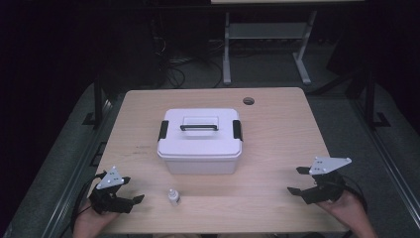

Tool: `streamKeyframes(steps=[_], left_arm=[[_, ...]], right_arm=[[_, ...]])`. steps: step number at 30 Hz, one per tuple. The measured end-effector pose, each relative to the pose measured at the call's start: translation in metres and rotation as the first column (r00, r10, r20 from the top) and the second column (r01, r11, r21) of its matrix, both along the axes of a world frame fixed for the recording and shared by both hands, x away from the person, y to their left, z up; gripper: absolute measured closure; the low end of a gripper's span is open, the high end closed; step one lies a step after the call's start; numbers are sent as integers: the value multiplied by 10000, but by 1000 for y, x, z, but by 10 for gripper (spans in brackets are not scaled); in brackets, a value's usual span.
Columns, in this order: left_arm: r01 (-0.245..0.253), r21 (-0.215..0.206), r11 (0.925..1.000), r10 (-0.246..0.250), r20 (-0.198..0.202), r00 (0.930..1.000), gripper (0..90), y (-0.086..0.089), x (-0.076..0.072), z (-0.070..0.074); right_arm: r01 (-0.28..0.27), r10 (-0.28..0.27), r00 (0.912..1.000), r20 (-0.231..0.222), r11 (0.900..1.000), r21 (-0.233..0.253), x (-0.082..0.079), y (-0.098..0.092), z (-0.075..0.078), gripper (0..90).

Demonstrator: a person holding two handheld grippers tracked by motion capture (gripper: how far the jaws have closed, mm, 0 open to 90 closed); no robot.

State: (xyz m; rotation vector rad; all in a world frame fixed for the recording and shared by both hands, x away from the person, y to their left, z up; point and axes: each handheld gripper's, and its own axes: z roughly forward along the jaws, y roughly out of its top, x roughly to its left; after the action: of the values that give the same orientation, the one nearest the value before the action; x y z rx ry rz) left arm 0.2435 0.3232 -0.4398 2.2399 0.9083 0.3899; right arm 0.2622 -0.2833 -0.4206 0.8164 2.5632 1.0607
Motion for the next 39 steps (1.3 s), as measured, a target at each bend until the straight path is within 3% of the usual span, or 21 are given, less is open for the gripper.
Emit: streamKeyframes(steps=[7,16,20,39], left_arm=[[4,-170,9999,-4,-13,10000,166,2,0,0],[94,-280,9996,-93,33,10000,166,2,-1,2],[49,-308,9995,-47,44,10000,166,3,-1,2],[11,-424,9991,-7,102,9999,166,4,-2,3]], right_arm=[[-779,774,9969,-111,9954,-551,19,13,35,234],[-1480,1472,9890,-154,9852,-865,42,27,67,234],[-1706,1693,9853,-212,9789,-1123,50,34,76,233],[-2517,2522,9676,-139,9587,-1321,81,68,114,232]])
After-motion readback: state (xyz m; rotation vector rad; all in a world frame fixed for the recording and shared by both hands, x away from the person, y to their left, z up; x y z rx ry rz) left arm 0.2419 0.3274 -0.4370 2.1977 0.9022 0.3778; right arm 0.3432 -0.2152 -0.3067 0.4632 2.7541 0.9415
